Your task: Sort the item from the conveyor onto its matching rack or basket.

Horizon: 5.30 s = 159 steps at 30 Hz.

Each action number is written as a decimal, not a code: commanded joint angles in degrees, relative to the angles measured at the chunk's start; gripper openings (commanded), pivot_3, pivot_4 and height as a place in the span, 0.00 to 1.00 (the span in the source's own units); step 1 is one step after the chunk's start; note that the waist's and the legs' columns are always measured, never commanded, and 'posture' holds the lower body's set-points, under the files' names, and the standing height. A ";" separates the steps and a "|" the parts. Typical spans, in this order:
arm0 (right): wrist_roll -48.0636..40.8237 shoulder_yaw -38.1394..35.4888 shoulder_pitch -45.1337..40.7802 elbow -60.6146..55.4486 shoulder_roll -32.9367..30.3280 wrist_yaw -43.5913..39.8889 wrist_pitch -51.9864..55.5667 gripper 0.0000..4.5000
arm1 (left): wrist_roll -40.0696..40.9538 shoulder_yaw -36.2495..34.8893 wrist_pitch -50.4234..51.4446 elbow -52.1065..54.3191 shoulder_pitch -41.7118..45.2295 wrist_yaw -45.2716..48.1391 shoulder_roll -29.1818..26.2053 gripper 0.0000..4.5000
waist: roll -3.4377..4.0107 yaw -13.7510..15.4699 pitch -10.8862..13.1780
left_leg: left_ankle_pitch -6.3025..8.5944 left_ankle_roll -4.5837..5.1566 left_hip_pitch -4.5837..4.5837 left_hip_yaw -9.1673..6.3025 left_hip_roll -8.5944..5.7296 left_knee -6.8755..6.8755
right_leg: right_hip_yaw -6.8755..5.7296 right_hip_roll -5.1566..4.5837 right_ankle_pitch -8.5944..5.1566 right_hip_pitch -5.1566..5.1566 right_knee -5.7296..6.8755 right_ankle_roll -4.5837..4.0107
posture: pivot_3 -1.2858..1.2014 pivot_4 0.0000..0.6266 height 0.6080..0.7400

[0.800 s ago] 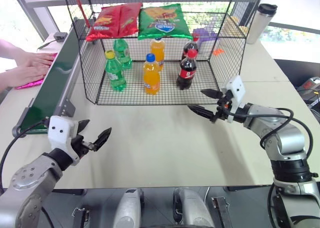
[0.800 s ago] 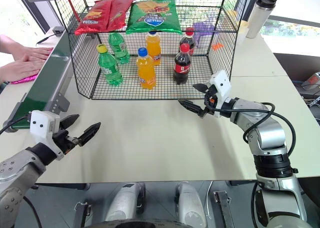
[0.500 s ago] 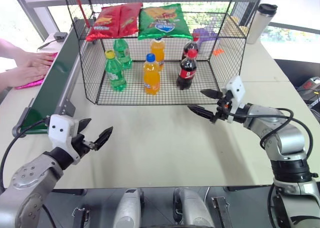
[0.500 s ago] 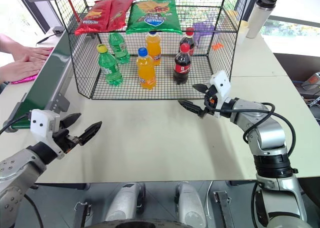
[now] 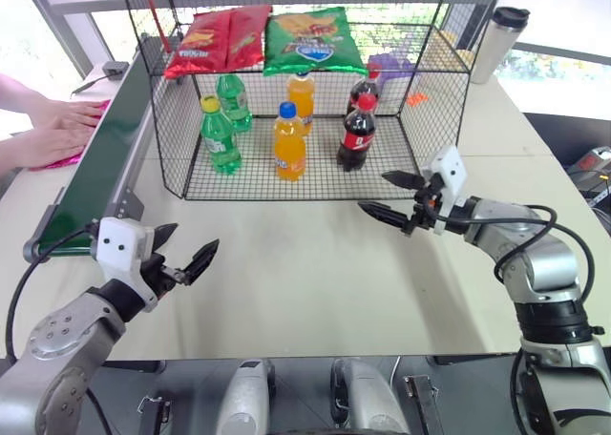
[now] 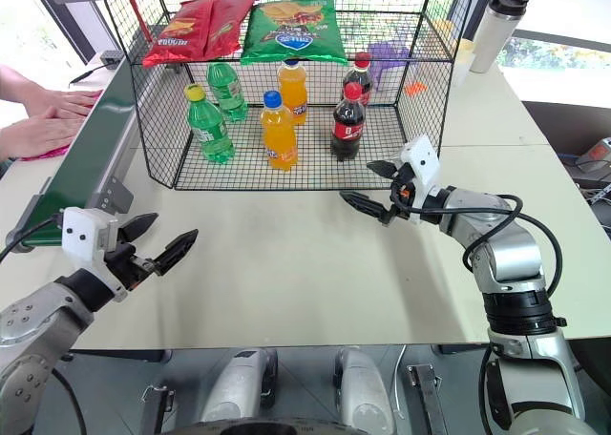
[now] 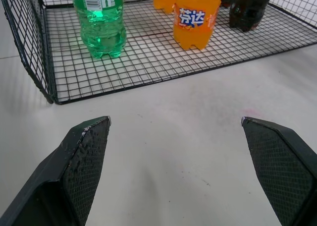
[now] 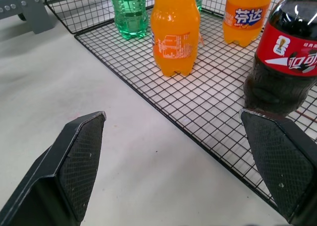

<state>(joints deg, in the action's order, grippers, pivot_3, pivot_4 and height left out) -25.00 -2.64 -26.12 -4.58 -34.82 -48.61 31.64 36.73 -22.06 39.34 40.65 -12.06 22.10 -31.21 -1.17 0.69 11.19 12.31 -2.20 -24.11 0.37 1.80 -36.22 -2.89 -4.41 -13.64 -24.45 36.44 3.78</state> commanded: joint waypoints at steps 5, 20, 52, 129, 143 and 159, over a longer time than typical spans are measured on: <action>0.22 -0.39 -1.17 -0.41 -0.05 -0.62 -1.69 1.00 | 0.10 -0.46 -0.96 1.34 -0.01 -0.54 0.09 0.98 | 0.00 0.01 0.00 | 0.00 0.00 0.00 0.00 0.00 0.00 | 0.00 0.00 0.00 0.00 0.00 0.00 | 0.52 0.24 1.00; 0.98 -0.24 -0.72 -0.14 0.68 -0.11 -2.82 1.00 | 0.25 -0.61 -0.44 0.59 0.73 0.00 -1.49 0.98 | 0.00 -0.01 0.00 | 0.00 0.00 0.00 0.00 0.00 0.00 | 0.00 0.00 0.00 0.00 0.00 0.00 | 0.52 0.24 1.00; 1.53 0.98 -1.99 1.36 2.56 0.02 -3.74 1.00 | 1.24 -3.25 1.42 2.39 -0.10 -0.13 -3.28 0.98 | 0.00 -0.03 0.00 | 0.00 0.00 0.00 0.00 0.00 0.00 | 0.00 0.01 0.01 0.00 0.00 0.00 | 0.52 0.24 1.00; -2.95 8.35 -12.92 -7.62 4.17 -4.91 2.10 1.00 | -66.46 -1.25 -33.07 -31.65 8.44 -3.87 -22.47 0.01 | 0.14 -1.31 -0.07 | 0.03 0.03 -0.25 0.20 0.09 0.06 | -0.15 -0.12 0.25 -0.34 0.09 0.22 | 0.52 0.24 1.00; -5.98 2.62 -16.34 0.94 5.74 -4.90 0.00 1.00 | -16.07 -38.59 24.19 -13.67 20.64 37.47 -34.03 0.01 | -0.10 -1.98 0.01 | 0.03 0.03 -0.16 0.08 0.07 -0.01 | -0.17 -0.05 0.25 -0.36 0.48 0.28 | 0.52 0.24 1.00; -0.66 6.27 -6.20 -1.86 10.76 -1.56 -8.29 1.00 | 16.97 -15.33 53.16 -29.36 68.17 19.50 -30.91 0.01 | -0.24 -1.43 0.02 | 0.00 -0.01 0.34 -0.35 -0.02 -0.09 | -0.24 0.03 0.00 0.24 0.74 0.32 | 0.52 0.24 1.00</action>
<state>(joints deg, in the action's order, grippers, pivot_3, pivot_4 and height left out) -27.12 2.81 -32.61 -2.93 -24.94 -51.17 26.60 51.51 -39.21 92.07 12.31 53.02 46.33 -63.12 -1.41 -0.74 11.21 12.31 -2.21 -23.78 0.03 1.78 -36.32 -3.12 -4.37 -13.63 -24.23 37.18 4.10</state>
